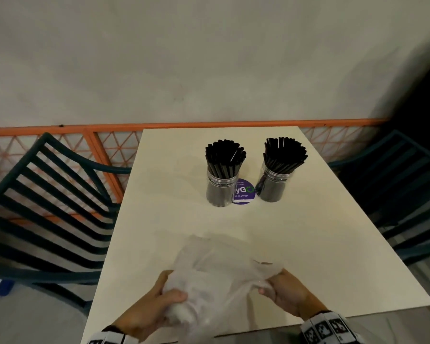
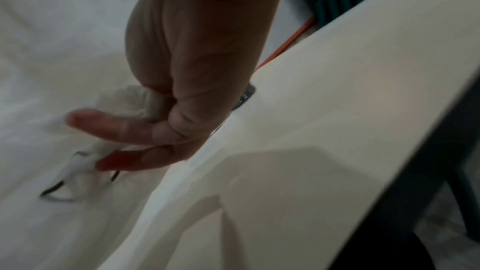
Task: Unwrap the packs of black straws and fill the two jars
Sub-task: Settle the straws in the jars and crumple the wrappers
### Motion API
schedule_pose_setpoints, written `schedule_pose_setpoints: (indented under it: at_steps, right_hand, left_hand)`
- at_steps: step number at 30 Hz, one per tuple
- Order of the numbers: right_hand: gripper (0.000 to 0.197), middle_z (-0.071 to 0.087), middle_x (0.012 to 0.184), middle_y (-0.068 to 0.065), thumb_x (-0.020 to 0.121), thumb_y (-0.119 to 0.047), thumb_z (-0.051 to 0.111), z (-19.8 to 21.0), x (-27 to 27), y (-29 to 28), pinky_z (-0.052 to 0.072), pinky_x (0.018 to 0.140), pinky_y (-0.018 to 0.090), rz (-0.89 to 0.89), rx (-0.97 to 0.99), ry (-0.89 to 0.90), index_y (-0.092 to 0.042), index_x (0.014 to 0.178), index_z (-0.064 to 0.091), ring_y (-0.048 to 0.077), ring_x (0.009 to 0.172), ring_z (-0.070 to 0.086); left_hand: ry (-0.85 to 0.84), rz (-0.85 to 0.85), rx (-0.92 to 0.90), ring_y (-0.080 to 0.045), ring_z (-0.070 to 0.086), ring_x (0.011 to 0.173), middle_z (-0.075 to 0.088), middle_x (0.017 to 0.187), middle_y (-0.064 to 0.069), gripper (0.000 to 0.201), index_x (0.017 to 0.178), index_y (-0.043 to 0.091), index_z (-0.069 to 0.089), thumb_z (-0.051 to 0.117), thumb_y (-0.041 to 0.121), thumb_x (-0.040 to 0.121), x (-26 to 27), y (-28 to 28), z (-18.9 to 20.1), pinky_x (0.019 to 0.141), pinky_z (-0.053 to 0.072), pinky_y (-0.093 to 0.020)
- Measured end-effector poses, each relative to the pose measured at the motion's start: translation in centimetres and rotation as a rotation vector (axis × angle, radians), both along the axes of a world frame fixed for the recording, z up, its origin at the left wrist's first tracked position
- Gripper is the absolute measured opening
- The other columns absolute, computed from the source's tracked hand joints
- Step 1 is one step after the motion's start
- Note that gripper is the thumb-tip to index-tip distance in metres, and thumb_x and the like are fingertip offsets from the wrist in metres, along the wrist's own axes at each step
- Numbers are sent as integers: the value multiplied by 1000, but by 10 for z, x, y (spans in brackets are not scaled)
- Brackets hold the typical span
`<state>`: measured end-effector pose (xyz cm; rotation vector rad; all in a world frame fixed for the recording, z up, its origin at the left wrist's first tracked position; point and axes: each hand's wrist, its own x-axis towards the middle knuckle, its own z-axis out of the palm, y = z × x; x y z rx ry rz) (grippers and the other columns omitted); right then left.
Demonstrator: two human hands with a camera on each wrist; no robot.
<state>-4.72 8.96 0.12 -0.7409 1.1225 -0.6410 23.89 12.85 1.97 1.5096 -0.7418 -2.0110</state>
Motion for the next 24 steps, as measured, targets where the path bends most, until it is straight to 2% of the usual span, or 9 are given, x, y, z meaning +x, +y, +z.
schedule_pose_setpoints:
  at_steps: [3, 7, 10, 12, 14, 16, 18, 22, 24]
  right_hand:
    - [37, 69, 69, 13, 85, 11, 45, 3, -31, 22, 55, 46, 22, -178, -3, -41, -6, 66, 72, 16, 52, 68]
    - [15, 66, 97, 4, 70, -9, 75, 11, -70, 54, 55, 69, 20, -133, -217, 205, -22, 63, 74, 25, 87, 65]
    - [18, 62, 114, -3, 72, -25, 73, 25, -109, 85, 51, 88, 23, -14, -156, 325, -24, 90, 75, 16, 103, 60]
    - [56, 62, 119, 4, 59, -45, 74, 27, -140, 109, 49, 95, 35, -40, -7, 183, -17, 107, 66, 23, 108, 59]
    - [62, 61, 121, 10, 64, -63, 68, 32, -158, 132, 51, 89, 39, -127, 97, 55, -18, 107, 64, 29, 112, 57]
    - [58, 62, 121, 12, 74, -62, 56, 33, -171, 147, 51, 88, 37, -188, 84, 28, -18, 110, 64, 28, 111, 58]
    - [58, 63, 121, 13, 76, -58, 63, 28, -182, 159, 49, 95, 40, -272, 1, 37, -16, 116, 62, 26, 111, 60]
    - [38, 71, 92, 9, 83, -40, 62, 22, -215, 186, 54, 77, 28, -408, -112, -46, -6, 98, 68, 21, 87, 67]
    - [34, 68, 98, 13, 85, -26, 61, 13, -237, 202, 54, 79, 31, -467, -120, -144, -2, 109, 60, 25, 93, 65]
  left_hand:
    - [68, 1, -91, -24, 62, 99, 58, 116, 3, 59, 118, 42, 44, 59, -1, 82, -26, -4, 3, 65, 56, -37]
    - [31, -38, -214, -24, 65, 91, 67, 106, -11, 34, 109, 20, 59, 61, 2, 80, -76, -8, 13, 71, 53, -35]
    - [-51, -73, -345, -27, 64, 87, 66, 100, -20, 25, 95, 13, 62, 60, 19, 71, -122, -5, 16, 73, 47, -39]
    - [-138, -117, -456, -27, 64, 84, 66, 94, -20, 17, 88, 10, 61, 58, 20, 75, -162, 2, 12, 72, 47, -40]
    - [-262, -181, -610, -28, 63, 84, 65, 89, -19, 5, 85, 7, 56, 56, 8, 80, -207, 15, 6, 73, 47, -34]
    - [-375, -309, -765, -25, 58, 90, 57, 96, -12, 12, 86, 14, 51, 55, 4, 81, -257, 35, 1, 75, 44, -19]
    - [-355, -466, -842, -14, 49, 98, 39, 107, 2, 27, 97, 29, 41, 57, 12, 83, -304, 63, 4, 81, 37, -8]
    - [-234, -771, -723, -5, 32, 120, 17, 127, 12, 68, 136, 24, 19, 49, 28, 74, -368, 110, 7, 96, 27, -12]
    - [-132, -869, -611, -5, 22, 131, 5, 139, 15, 76, 142, 29, 6, 45, 23, 78, -382, 121, 1, 103, 24, -17]
